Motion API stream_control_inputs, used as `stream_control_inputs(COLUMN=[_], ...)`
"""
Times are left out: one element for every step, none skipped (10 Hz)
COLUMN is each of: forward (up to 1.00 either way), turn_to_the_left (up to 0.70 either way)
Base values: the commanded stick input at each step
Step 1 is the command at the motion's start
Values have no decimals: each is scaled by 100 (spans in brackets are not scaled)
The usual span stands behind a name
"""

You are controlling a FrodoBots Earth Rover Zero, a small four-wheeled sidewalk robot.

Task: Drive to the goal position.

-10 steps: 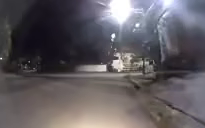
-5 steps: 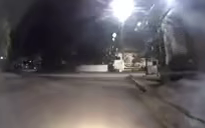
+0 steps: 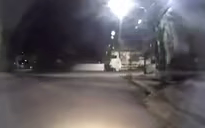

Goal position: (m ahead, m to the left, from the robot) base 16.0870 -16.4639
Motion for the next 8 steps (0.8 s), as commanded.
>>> stream_control_inputs(forward=[70, 70, 70, 70, 70, 70, 70, 70], turn_to_the_left=[-15, -1, 0, 0, 0, -18, -34, -35])
